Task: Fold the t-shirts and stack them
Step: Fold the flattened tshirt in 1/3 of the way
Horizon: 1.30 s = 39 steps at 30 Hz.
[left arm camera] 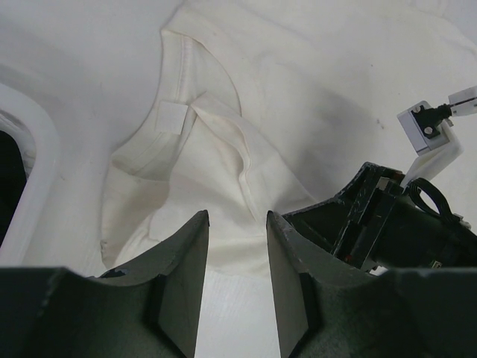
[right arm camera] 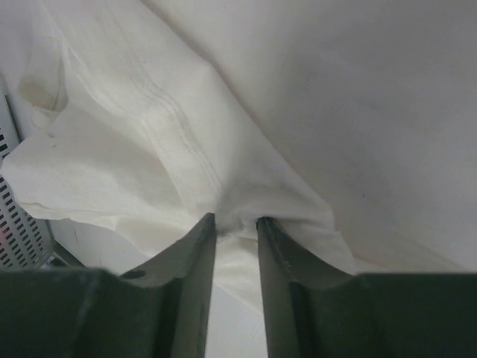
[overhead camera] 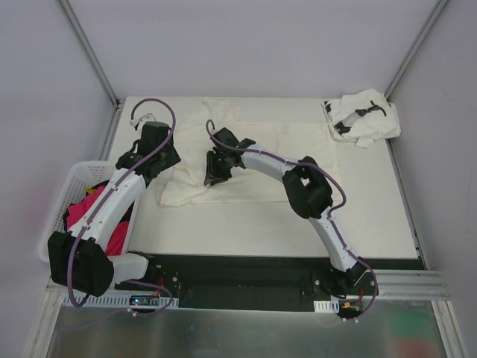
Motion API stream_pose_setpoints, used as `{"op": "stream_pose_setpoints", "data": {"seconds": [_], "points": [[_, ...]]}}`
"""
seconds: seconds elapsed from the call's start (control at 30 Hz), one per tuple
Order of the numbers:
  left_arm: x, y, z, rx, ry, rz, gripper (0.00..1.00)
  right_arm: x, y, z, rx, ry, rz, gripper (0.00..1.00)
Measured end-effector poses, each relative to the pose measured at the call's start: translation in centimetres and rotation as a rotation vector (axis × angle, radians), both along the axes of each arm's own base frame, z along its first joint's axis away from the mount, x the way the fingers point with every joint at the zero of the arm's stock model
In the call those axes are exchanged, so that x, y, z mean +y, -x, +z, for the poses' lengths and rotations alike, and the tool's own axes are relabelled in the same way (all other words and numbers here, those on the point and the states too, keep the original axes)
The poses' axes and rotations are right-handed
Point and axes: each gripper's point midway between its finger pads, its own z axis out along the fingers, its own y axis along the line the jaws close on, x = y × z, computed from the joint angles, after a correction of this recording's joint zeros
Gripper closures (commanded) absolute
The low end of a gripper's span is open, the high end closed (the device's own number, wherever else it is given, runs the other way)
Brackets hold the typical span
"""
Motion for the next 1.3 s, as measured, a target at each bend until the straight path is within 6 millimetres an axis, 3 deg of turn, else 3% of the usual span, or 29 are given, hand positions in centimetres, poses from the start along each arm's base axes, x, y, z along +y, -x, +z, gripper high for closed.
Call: {"op": "stream_pose_setpoints", "data": {"seconds": [0.4,0.57,0.83,0.93,1.03,1.17,1.3], "points": [[0.2,0.0,0.0,0.0,-0.014,-0.003,0.64,-0.2,-0.2,-0.6,0.007,0.008,-0.013,0.98],[0.2,0.0,0.0,0.0,-0.014,-0.003,0.64,-0.8,-0.9,-0.6,0.011,0.008,-0.03,0.99],[0.1,0.0,-0.4,0.011,-0.016,-0.004,0.64,-4.3,-5.1,0.4,-0.006,-0.001,-0.128,0.99],[0.1,-0.1,-0.6,0.017,-0.018,-0.004,0.64,-6.0,-6.9,0.5,-0.007,0.0,-0.172,0.98],[0.1,-0.1,-0.6,0.017,-0.018,-0.004,0.64,-7.0,-8.5,1.1,-0.024,-0.007,-0.206,0.85],[0.1,-0.1,-0.7,0.021,-0.019,-0.004,0.64,-7.2,-10.0,2.1,-0.05,-0.028,-0.228,0.69],[0.0,-0.2,-1.6,0.046,-0.024,-0.007,0.64,-7.2,-10.8,2.0,-0.055,-0.037,-0.241,0.66]]}}
